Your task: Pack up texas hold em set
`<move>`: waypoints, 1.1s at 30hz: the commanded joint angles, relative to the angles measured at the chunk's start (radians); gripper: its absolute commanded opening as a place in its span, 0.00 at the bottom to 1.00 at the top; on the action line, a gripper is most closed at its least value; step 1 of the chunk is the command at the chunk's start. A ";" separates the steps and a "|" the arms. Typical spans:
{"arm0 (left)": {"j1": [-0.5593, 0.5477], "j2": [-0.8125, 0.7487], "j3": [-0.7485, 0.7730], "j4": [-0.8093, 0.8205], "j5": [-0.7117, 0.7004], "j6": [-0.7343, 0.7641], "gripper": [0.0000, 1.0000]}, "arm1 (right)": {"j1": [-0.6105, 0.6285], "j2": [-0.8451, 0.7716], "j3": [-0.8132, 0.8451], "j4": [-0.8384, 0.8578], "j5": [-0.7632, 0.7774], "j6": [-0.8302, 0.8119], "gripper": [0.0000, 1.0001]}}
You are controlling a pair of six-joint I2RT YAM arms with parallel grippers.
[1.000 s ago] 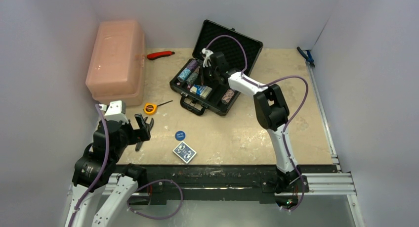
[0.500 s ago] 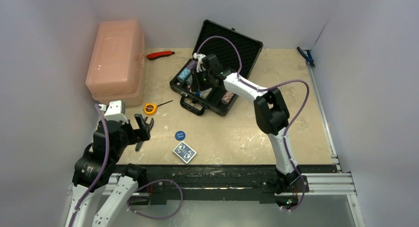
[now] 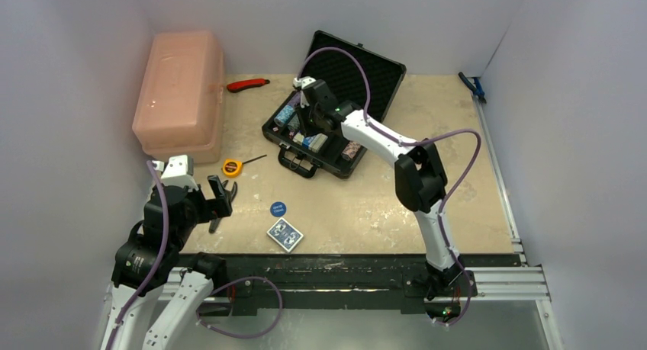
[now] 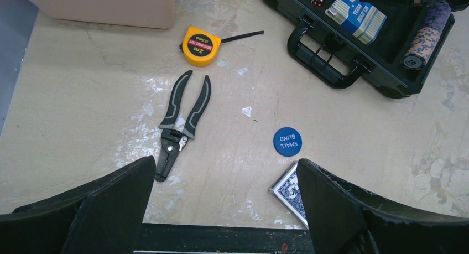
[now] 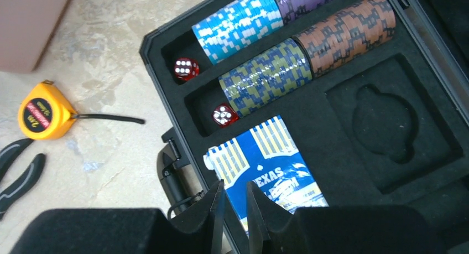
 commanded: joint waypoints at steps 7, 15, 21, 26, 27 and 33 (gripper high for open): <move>0.008 -0.005 0.022 0.021 -0.008 0.014 1.00 | 0.013 0.114 -0.082 -0.039 0.086 -0.015 0.22; 0.014 0.002 0.023 0.025 0.003 0.017 1.00 | 0.013 0.109 -0.081 -0.059 0.108 -0.011 0.22; 0.014 -0.007 0.022 0.024 0.000 0.016 1.00 | 0.013 0.069 -0.061 -0.095 0.103 -0.016 0.23; 0.016 -0.005 0.022 0.026 0.007 0.017 1.00 | 0.013 -0.017 -0.043 -0.084 0.096 -0.026 0.29; 0.016 -0.004 0.021 0.027 0.009 0.018 1.00 | 0.013 -0.029 -0.028 -0.090 0.098 -0.027 0.31; 0.016 -0.012 0.022 0.023 0.006 0.017 1.00 | 0.013 -0.050 0.008 -0.108 0.108 -0.047 0.39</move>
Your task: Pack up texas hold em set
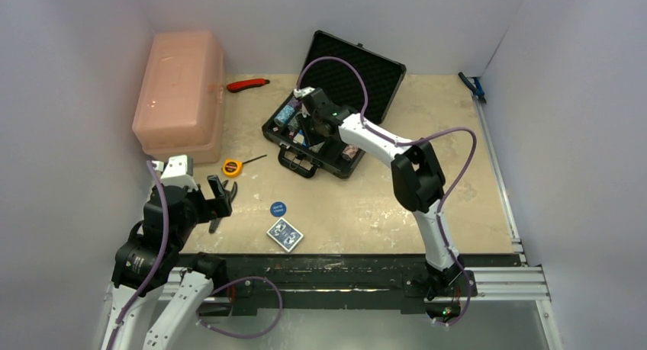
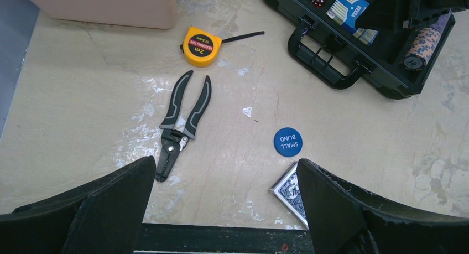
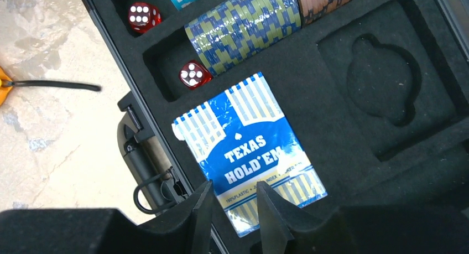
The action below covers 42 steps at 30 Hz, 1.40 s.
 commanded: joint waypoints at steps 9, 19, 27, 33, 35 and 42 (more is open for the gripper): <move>0.009 -0.019 0.020 0.024 0.001 0.011 1.00 | -0.003 0.007 -0.065 -0.012 0.036 -0.030 0.41; 0.009 -0.025 0.020 0.021 0.001 0.012 1.00 | -0.003 0.036 -0.132 -0.020 0.057 -0.051 0.41; 0.009 -0.019 0.024 0.017 -0.007 0.006 1.00 | 0.006 -0.053 -0.111 -0.046 -0.015 -0.103 0.59; 0.009 -0.022 0.028 0.005 -0.048 -0.011 1.00 | 0.040 -0.162 -0.167 -0.027 -0.067 -0.105 0.84; 0.009 -0.022 0.029 0.003 -0.050 -0.012 1.00 | 0.061 -0.189 -0.187 -0.028 -0.068 -0.103 0.89; 0.009 -0.029 0.029 -0.002 -0.048 -0.014 1.00 | 0.119 -0.272 -0.272 -0.024 -0.099 -0.085 0.99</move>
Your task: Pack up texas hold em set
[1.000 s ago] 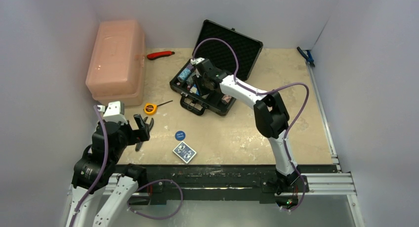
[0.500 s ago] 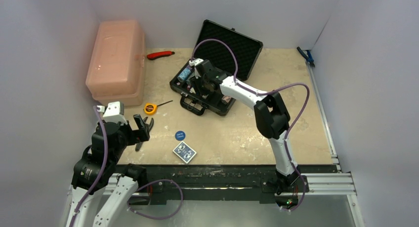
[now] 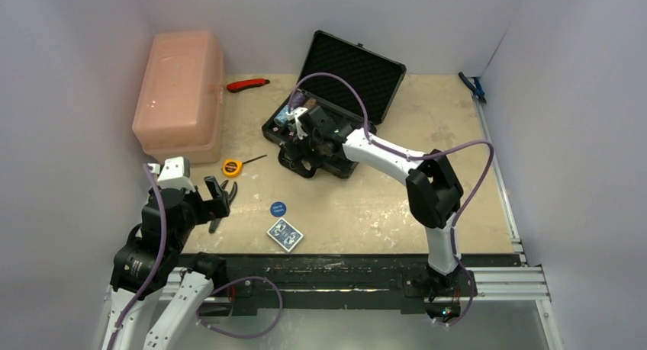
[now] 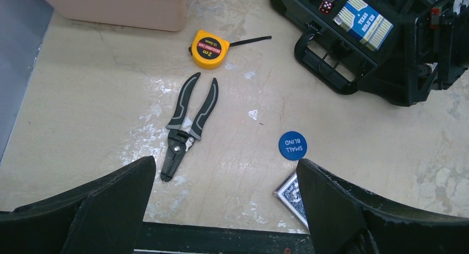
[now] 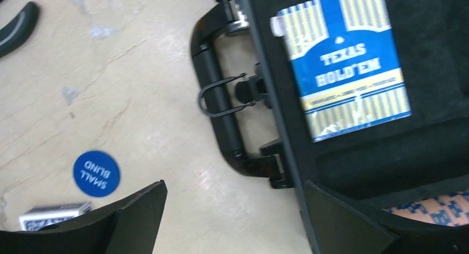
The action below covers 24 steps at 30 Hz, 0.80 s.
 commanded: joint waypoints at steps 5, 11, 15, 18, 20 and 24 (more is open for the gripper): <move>0.009 -0.017 0.026 0.004 -0.026 -0.010 1.00 | 0.089 -0.137 -0.102 0.014 -0.066 -0.004 0.99; 0.009 -0.020 0.028 -0.001 -0.032 -0.016 1.00 | 0.135 -0.171 -0.166 0.044 -0.071 0.004 0.99; 0.009 -0.021 0.028 -0.002 -0.033 -0.017 1.00 | 0.178 -0.151 -0.160 0.059 -0.031 0.072 0.99; 0.009 -0.023 0.029 -0.002 -0.033 -0.018 1.00 | 0.201 -0.106 -0.122 0.050 0.006 0.155 0.98; 0.009 -0.025 0.028 -0.002 -0.033 -0.018 1.00 | 0.215 -0.080 -0.100 0.050 0.022 0.196 0.96; 0.009 -0.029 0.027 -0.002 -0.033 -0.018 1.00 | 0.261 -0.023 -0.035 0.023 0.096 0.252 0.93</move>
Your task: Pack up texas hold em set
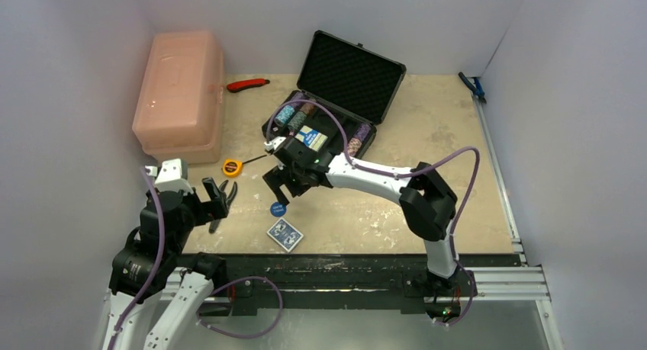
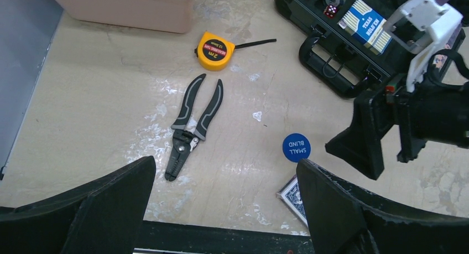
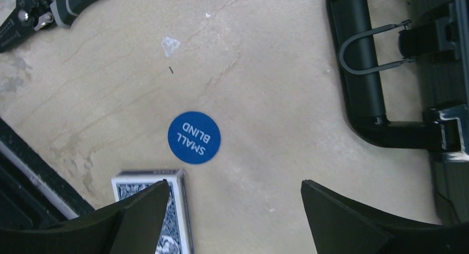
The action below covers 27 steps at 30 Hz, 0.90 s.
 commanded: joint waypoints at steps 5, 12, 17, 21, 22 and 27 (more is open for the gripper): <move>0.009 -0.014 0.026 0.006 -0.022 -0.019 1.00 | 0.092 0.109 0.159 -0.041 0.175 0.151 0.93; 0.009 -0.038 0.021 0.009 -0.030 -0.023 1.00 | 0.125 0.211 0.261 -0.108 0.195 0.157 0.91; 0.009 -0.042 0.021 0.008 -0.027 -0.022 1.00 | 0.136 0.265 0.298 -0.137 0.198 0.153 0.91; 0.009 -0.048 0.021 0.008 -0.027 -0.022 1.00 | 0.135 0.289 0.314 -0.148 0.200 0.160 0.88; 0.009 -0.048 0.021 0.009 -0.028 -0.022 1.00 | 0.135 0.293 0.317 -0.150 0.200 0.163 0.87; 0.009 -0.053 0.021 0.010 -0.026 -0.021 1.00 | 0.137 0.312 0.322 -0.157 0.187 0.164 0.78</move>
